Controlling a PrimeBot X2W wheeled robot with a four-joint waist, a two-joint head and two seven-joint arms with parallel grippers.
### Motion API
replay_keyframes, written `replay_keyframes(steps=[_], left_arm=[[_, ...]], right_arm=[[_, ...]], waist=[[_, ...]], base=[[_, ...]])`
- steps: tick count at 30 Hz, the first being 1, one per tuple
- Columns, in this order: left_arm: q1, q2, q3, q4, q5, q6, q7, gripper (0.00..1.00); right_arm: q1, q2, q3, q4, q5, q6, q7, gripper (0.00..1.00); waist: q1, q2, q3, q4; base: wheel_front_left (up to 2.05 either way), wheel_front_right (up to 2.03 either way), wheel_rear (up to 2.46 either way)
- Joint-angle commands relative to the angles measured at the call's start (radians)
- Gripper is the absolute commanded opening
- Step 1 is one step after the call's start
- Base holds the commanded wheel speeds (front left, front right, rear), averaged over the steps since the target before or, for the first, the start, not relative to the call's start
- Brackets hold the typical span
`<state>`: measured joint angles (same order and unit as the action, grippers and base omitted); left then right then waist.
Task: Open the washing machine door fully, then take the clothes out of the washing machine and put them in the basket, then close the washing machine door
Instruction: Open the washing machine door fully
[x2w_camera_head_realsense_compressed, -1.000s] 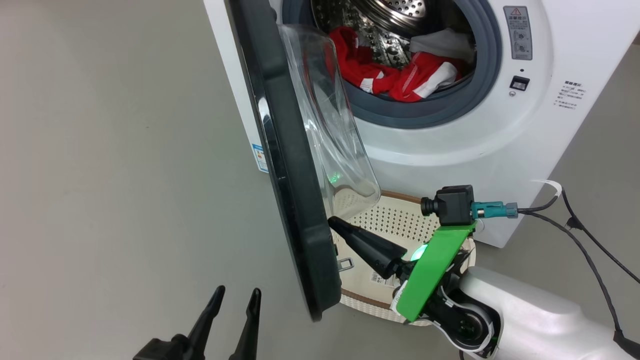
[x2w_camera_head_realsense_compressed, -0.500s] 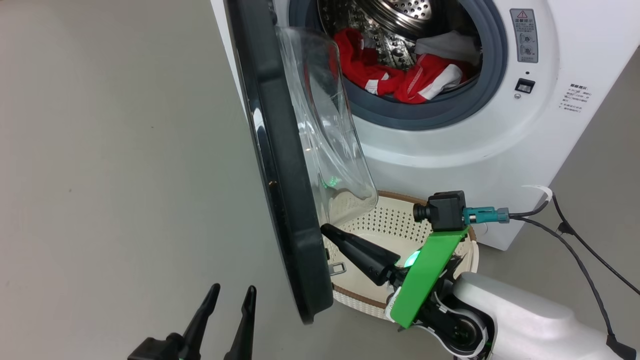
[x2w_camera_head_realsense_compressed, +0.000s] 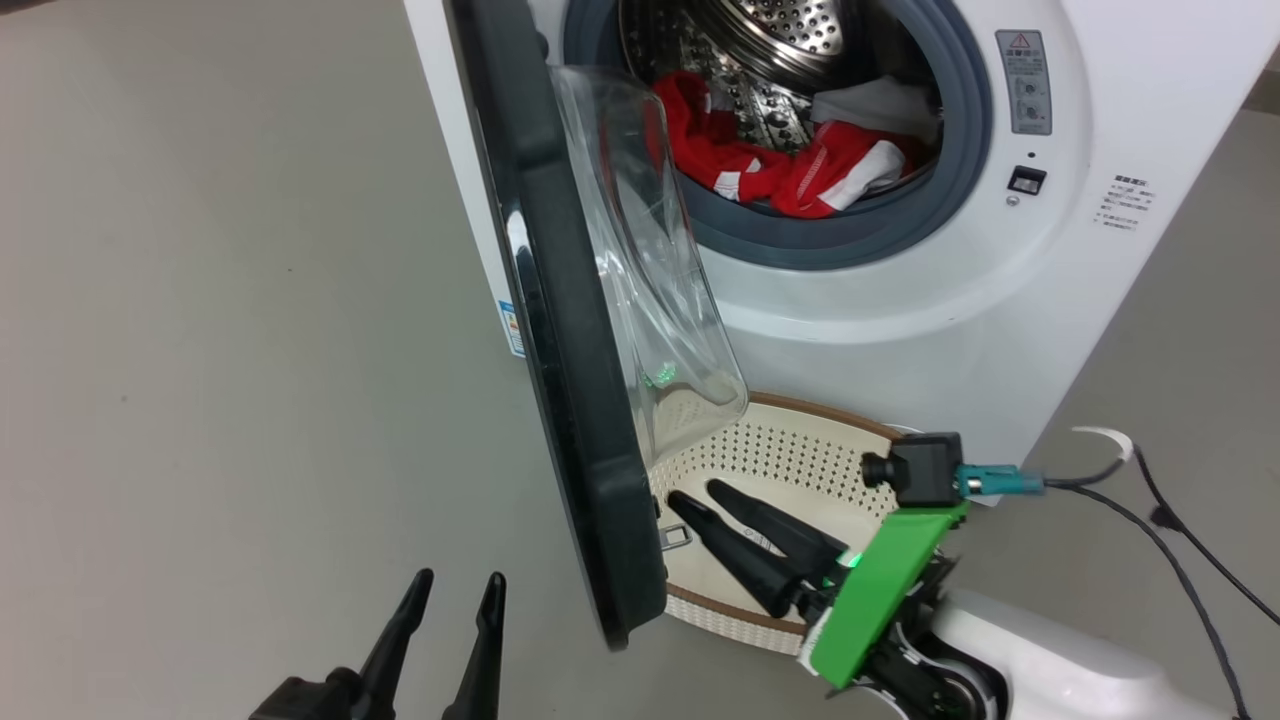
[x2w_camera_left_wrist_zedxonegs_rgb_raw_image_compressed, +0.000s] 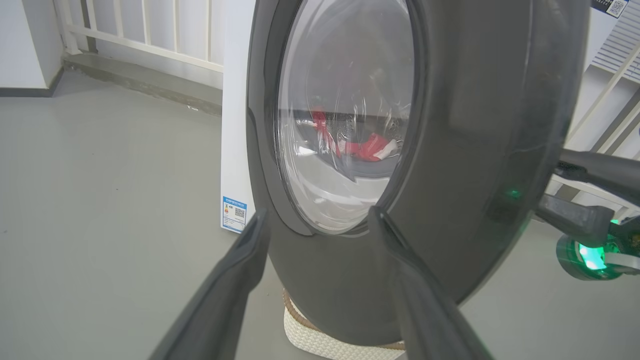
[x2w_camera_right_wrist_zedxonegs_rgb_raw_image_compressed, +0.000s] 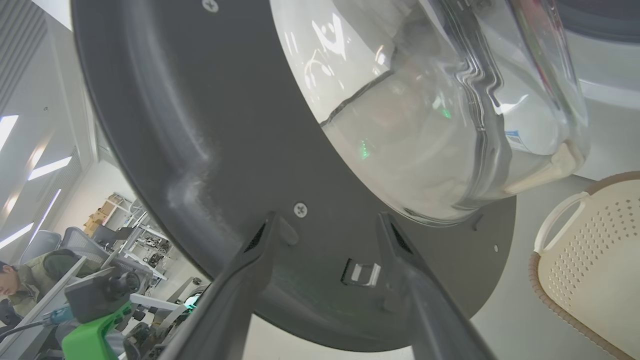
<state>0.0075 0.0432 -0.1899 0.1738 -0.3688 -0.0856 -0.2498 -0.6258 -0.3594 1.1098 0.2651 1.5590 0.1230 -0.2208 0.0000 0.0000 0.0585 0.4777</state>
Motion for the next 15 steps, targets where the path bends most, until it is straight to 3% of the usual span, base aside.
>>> replay_keyframes(steps=[1,15], left_arm=[[-0.001,0.007,0.037,-0.023,0.012,0.003,-0.012,1.00],[-0.001,0.007,0.055,-0.027,0.008,0.005,-0.012,1.00]], right_arm=[[0.024,-0.007,-0.016,-0.011,0.004,0.008,-0.015,1.00],[0.176,-0.064,-0.070,0.038,0.000,0.008,-0.038,1.00]], waist=[[0.0000,0.0000,0.003,-0.006],[0.0000,0.0000,0.015,-0.044]], base=[[0.00,0.00,0.00],[0.00,0.00,0.00]])
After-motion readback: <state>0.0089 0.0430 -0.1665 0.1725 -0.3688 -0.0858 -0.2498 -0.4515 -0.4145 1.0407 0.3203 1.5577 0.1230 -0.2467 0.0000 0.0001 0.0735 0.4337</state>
